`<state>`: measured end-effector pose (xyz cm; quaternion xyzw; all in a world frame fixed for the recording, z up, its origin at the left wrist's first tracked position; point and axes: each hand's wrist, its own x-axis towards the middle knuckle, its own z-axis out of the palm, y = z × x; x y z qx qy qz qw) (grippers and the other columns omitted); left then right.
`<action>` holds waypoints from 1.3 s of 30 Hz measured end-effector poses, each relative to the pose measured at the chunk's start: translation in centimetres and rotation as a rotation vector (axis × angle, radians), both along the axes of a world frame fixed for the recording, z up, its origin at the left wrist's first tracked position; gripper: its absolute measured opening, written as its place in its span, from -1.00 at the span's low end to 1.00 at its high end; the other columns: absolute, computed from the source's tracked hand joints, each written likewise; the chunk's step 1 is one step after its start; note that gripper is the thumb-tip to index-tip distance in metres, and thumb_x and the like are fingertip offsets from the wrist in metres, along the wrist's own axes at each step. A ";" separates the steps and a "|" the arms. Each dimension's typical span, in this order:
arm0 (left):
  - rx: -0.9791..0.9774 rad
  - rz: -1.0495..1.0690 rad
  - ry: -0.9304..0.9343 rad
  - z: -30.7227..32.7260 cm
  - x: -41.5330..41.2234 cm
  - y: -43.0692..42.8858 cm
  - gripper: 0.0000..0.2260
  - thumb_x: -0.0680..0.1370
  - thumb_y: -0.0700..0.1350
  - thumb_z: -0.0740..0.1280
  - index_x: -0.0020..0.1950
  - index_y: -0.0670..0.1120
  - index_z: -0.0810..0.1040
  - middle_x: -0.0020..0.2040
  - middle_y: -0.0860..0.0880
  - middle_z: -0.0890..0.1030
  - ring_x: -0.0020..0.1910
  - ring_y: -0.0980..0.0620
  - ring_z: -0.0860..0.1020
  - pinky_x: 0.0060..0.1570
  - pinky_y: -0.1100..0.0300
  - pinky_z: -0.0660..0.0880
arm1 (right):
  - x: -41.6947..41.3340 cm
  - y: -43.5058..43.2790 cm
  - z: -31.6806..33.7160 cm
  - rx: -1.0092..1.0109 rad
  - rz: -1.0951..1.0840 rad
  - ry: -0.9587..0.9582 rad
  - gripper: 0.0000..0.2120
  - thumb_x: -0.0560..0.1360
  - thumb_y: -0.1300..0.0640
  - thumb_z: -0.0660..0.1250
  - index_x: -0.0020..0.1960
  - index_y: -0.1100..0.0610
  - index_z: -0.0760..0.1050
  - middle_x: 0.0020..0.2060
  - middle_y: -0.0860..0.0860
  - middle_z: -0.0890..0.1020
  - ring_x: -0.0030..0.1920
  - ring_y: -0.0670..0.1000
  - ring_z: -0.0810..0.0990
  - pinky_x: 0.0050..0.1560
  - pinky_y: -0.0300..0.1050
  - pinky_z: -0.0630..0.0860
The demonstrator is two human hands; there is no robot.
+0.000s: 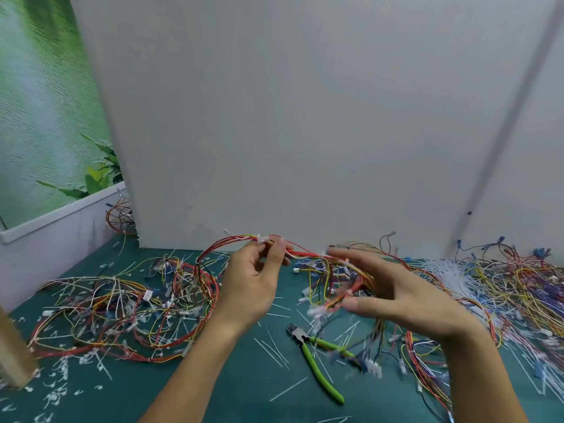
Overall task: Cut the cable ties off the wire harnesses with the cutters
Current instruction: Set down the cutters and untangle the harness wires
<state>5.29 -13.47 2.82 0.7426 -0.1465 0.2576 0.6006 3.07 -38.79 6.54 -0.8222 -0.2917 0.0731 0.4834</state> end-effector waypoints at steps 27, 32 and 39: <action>-0.517 -0.052 0.211 0.5 1.6 2.1 -0.75 0.72 -0.10 0.14 0.03 -0.13 0.57 -0.21 0.02 0.70 -0.16 0.01 0.67 -0.22 0.21 0.59 | 0.6 0.3 -0.2 -0.145 -0.373 -0.307 -0.88 0.42 -0.12 0.57 -0.19 -0.11 0.70 -0.29 -0.26 0.67 -0.33 -0.23 0.55 -0.29 -0.42 0.44; -0.062 0.013 0.033 0.4 1.4 3.1 -0.77 0.66 -0.01 0.18 0.08 0.00 0.62 -0.08 0.06 0.71 -0.11 0.15 0.65 -0.08 0.30 0.56 | 0.7 0.3 -0.5 -0.394 -0.282 -0.062 -0.48 0.14 -0.42 0.59 -0.02 -0.16 0.69 -0.13 -0.32 0.69 -0.21 -0.33 0.63 -0.28 -0.42 0.47; 0.279 0.043 0.039 1.0 1.0 4.5 -0.76 0.56 0.14 0.30 0.16 0.16 0.66 0.10 0.31 0.62 0.02 0.26 0.59 -0.03 0.18 0.56 | 1.4 1.2 -2.0 -0.650 -0.279 0.093 -0.90 0.38 -0.07 0.62 -0.21 -0.17 0.70 -0.23 -0.26 0.73 -0.20 -0.25 0.68 -0.23 -0.32 0.54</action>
